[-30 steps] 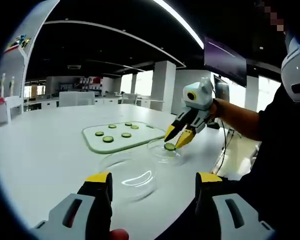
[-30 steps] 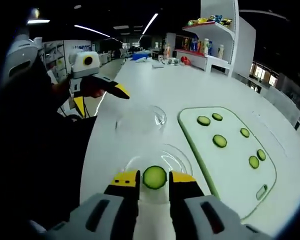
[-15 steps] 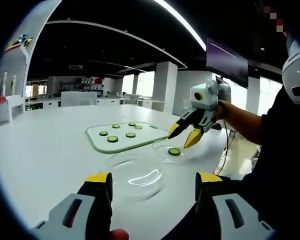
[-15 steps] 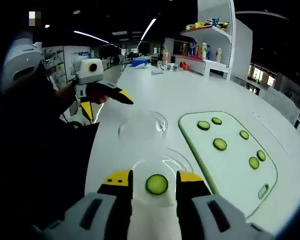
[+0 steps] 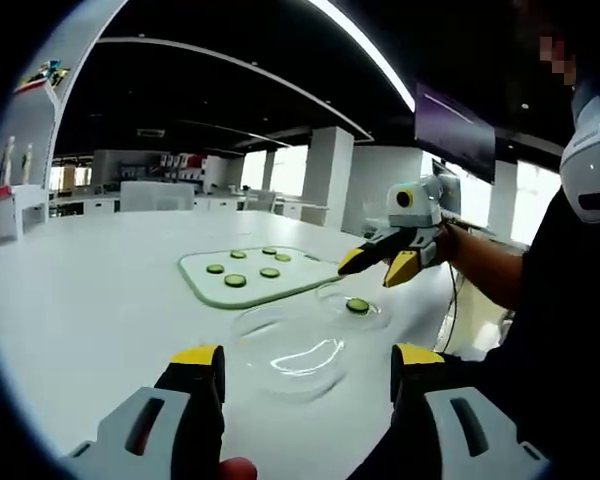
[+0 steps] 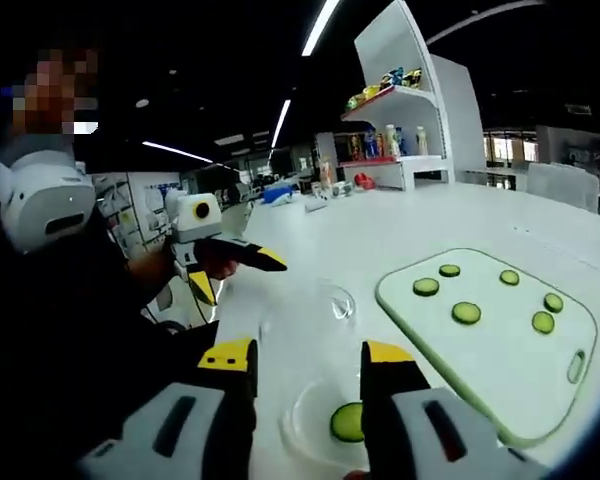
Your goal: Open the petri dish lid, add cucumber slices into the petri dish, and close the lid
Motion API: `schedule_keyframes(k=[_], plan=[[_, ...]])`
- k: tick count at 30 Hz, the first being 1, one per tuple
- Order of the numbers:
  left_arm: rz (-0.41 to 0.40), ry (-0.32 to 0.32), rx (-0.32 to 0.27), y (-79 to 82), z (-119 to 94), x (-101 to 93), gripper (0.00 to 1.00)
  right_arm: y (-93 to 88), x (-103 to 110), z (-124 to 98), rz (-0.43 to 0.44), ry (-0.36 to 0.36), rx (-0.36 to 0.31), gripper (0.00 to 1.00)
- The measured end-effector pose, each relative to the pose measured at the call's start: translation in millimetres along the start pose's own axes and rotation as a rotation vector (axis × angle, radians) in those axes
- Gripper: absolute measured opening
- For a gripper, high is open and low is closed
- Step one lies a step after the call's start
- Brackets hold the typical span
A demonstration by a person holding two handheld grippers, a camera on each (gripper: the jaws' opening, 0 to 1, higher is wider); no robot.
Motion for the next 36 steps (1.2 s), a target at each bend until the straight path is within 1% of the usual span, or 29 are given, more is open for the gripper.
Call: schedule_keyframes(k=[4, 8, 10, 13, 17, 21, 25, 27, 32, 36], plan=[[-0.001, -0.023, 0.003, 1.1, 3.2, 3.6, 0.67, 3.1, 1.1, 5.6, -0.005, 0.010, -0.028, 0.44], [0.007, -0.042, 0.004, 2.5, 6.9, 5.9, 0.67, 7.7, 3.9, 13.4, -0.055, 0.019, -0.037, 0.47], [0.009, -0.050, 0.002, 3.1, 8.4, 6.9, 0.67, 6.7, 2.5, 17.8, -0.094, 0.003, -0.014, 0.48], [0.014, -0.054, 0.005, 2.6, 11.9, 10.1, 0.67, 4.8, 1.9, 24.7, -0.117, -0.004, 0.003, 0.49], [0.028, -0.069, 0.013, -0.1, 13.9, 11.6, 0.67, -2.2, 2.0, 34.9, -0.169, -0.013, 0.061, 0.51], [0.057, -0.094, 0.021, -3.3, 15.3, 11.2, 0.67, -3.2, 3.2, 43.0, -0.168, -0.006, 0.057, 0.53], [0.075, -0.116, 0.020, -4.7, 17.9, 12.2, 0.68, -0.8, 0.1, 47.7, -0.217, -0.029, 0.077, 0.55], [0.098, -0.132, 0.033, -8.0, 20.0, 12.6, 0.68, -2.6, 1.1, 51.6, -0.234, -0.022, 0.101, 0.56], [0.157, -0.173, 0.055, -12.0, 24.4, 14.4, 0.68, -11.5, -1.4, 61.7, -0.279, -0.010, 0.187, 0.58], [0.207, -0.200, 0.067, -13.9, 29.4, 16.6, 0.68, -12.0, -5.7, 67.2, -0.301, -0.010, 0.220, 0.59]])
Point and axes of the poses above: the point that each gripper's makers call its tool centre point, and the gripper's own axes: z roughly forward along the fingers, x roughly to its left, y roughly out of its top, the point moved 2 cm from there along -z, roughly backward along the fingers, and after that the axes turned 13 degrees about y, right-handed, at the moved point
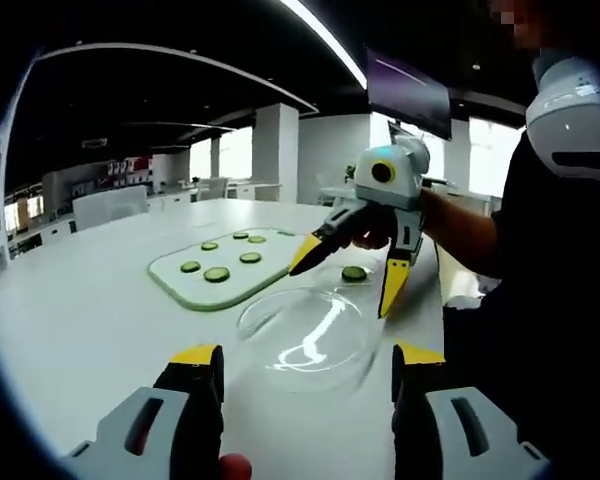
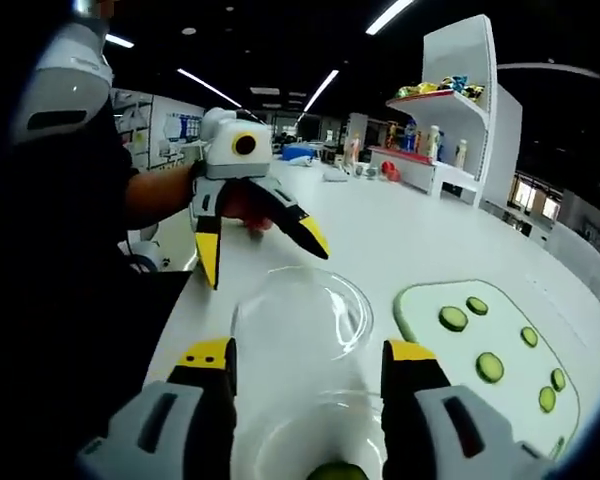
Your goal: Open the petri dish lid, add cucumber slices into the petri dish, and close the lid
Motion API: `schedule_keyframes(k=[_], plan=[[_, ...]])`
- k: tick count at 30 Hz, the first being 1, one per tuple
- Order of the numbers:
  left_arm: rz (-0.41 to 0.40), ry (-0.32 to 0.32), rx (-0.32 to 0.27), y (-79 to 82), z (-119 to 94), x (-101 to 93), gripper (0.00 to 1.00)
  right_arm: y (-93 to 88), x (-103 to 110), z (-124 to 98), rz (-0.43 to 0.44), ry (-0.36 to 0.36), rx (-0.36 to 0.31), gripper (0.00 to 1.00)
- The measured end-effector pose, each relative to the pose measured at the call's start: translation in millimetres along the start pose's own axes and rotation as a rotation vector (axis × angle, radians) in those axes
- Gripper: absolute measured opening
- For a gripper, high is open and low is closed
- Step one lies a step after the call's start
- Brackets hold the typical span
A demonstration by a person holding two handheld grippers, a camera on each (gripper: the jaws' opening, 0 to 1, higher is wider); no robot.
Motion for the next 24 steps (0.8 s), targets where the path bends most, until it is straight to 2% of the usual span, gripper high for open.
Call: schedule_keyframes(k=[5, 7, 16, 24], plan=[[0.082, -0.078, 0.012, -1.2, 3.4, -5.0, 0.68, -2.1, -1.7, 5.8, -0.018, 0.025, 0.030, 0.58], [0.091, -0.093, 0.014, -1.1, 5.9, -5.1, 0.68, -4.4, -2.1, 8.1, -0.026, 0.033, 0.048, 0.58], [0.126, -0.122, 0.046, -7.9, 18.7, -1.4, 0.68, -7.9, -0.6, 15.0, -0.030, 0.069, 0.068, 0.58], [0.113, -0.144, 0.059, -11.2, 24.5, -0.9, 0.65, -7.8, -2.4, 17.9, -0.002, 0.068, 0.056, 0.57]])
Point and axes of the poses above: the point that each gripper's makers call its tool centre point, and the gripper's own axes: z roughly forward along the fingers, x roughly to its left, y roughly out of its top, the point moved 2 cm from there along -z, roughly backward along the fingers, and after that the axes turned 13 degrees about y, right-handed, at the moved point
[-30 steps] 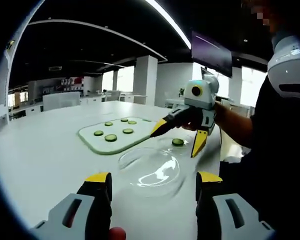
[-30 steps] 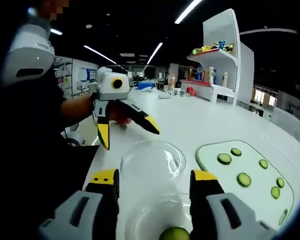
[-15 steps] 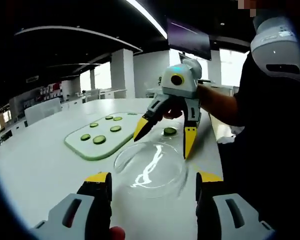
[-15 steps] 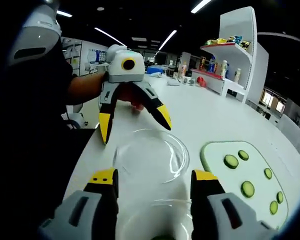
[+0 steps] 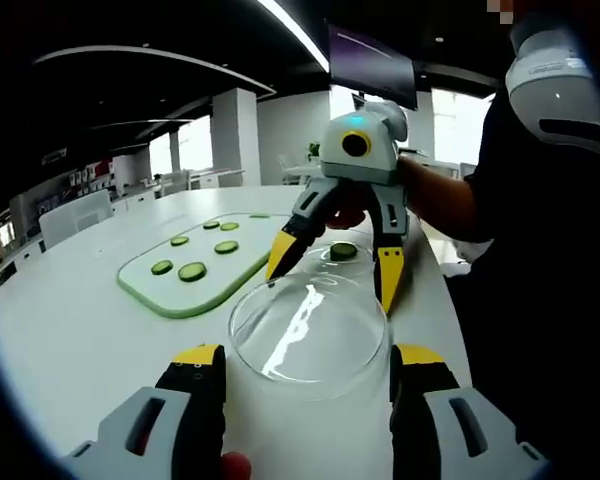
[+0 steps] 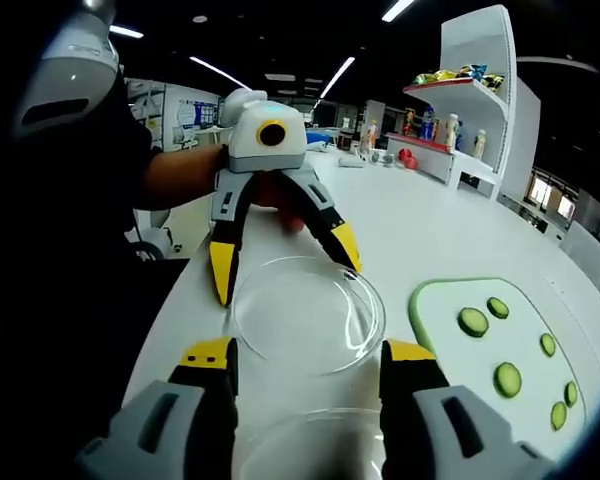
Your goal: Open the petri dish lid, add cucumber slices into the petri dish, and close the lid
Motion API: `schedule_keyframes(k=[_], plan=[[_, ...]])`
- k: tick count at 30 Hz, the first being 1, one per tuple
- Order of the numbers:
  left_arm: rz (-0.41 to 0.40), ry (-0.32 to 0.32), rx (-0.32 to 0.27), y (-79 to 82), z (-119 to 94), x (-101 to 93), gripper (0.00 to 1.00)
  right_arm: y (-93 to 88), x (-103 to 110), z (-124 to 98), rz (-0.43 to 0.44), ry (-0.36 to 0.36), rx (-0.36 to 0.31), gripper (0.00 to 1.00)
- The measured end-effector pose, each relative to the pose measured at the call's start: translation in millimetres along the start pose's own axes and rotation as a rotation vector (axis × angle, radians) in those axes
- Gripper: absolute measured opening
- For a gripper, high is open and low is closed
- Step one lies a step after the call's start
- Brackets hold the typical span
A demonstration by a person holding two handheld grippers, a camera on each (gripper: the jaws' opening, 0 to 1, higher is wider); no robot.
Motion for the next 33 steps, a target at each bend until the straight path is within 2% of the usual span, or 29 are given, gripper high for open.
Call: schedule_keyframes(k=[10, 20, 23, 28, 33], plan=[[-0.014, -0.020, -0.002, 0.6, 3.9, 0.3, 0.62, -1.3, -1.6, 2.6, 0.030, 0.031, 0.005, 0.56], [-0.016, -0.009, -0.005, 0.5, 2.5, -0.9, 0.61, -1.7, -1.6, 3.0, 0.049, 0.040, -0.010, 0.54], [-0.007, -0.010, -0.001, 1.5, 2.2, -3.4, 0.61, -1.1, 1.4, 2.5, 0.044, 0.038, 0.007, 0.54], [0.008, -0.001, -0.014, 7.2, 1.6, -3.2, 0.61, -0.2, -0.3, -2.4, 0.036, 0.036, -0.004, 0.55], [0.007, 0.003, -0.033, 16.1, -0.3, -1.8, 0.61, 8.5, -0.4, -10.1, 0.016, 0.024, -0.033, 0.55]])
Point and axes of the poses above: the point that each gripper's makers call its tool centre point, and the gripper's own axes: z roughly forward along the fingers, x roughly to its left, y roughly out of its top, the point moved 2 cm from there along -z, roughly backward along the fingers, and after that the axes turned 13 degrees about y, right-handed, at the moved point
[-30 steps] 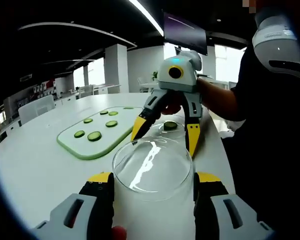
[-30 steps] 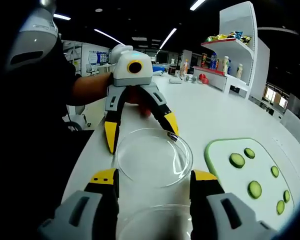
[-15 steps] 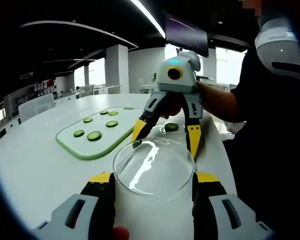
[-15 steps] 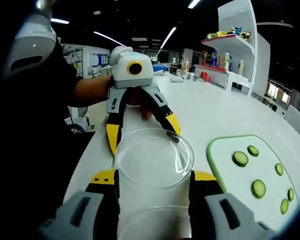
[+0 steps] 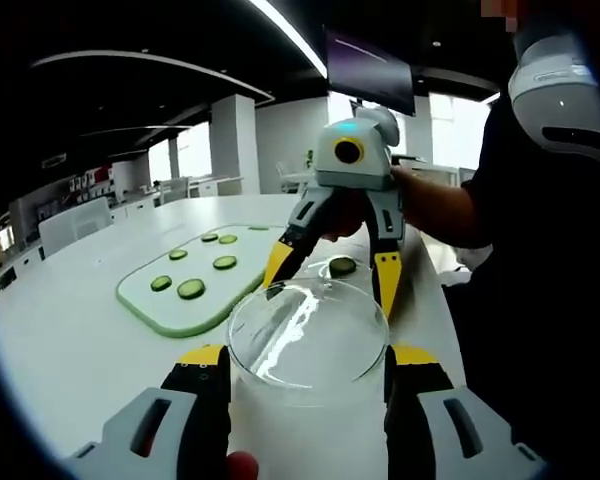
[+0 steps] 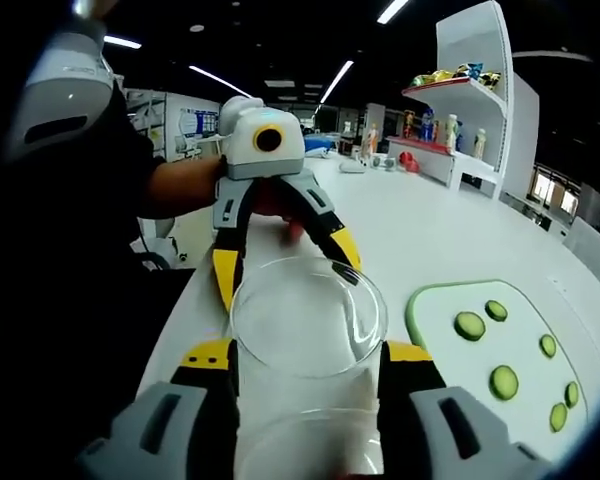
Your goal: Open the petri dish lid, add cucumber slices into the petri dish, and close the lid
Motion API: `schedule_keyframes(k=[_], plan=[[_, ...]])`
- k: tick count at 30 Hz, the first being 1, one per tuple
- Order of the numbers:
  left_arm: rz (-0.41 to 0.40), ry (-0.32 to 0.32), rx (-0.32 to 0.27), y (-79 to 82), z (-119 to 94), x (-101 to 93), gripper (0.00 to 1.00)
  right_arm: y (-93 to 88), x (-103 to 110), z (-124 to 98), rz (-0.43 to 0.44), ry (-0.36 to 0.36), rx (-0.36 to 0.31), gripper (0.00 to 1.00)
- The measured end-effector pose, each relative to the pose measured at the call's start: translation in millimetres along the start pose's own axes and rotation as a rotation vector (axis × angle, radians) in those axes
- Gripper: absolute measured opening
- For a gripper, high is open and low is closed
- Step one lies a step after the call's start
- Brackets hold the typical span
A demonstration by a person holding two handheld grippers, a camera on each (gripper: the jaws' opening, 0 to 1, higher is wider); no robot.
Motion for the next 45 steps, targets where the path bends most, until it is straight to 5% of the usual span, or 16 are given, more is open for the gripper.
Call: schedule_keyframes(k=[9, 24, 45], plan=[[0.018, -0.014, -0.022, 18.0, 11.7, -6.1, 0.61, 4.6, 2.4, -21.8, -0.021, -0.034, -0.010, 0.55], [0.058, -0.071, -0.039, 43.0, 49.3, -29.9, 0.61, -16.0, 9.5, -71.5, 0.000, -0.109, -0.021, 0.55], [0.070, -0.123, -0.011, 44.7, 92.8, -54.1, 0.61, -51.5, 10.0, -102.7, 0.048, -0.154, -0.041, 0.56]])
Point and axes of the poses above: the point that each gripper's makers call its tool centre point, and the gripper's own axes: z roughly forward along the fingers, x roughly to its left, y roughly out of its top, the point moved 2 cm from there along -z, roughly backward along the fingers, and after that the axes turned 13 degrees about y, right-handed, at the moved point
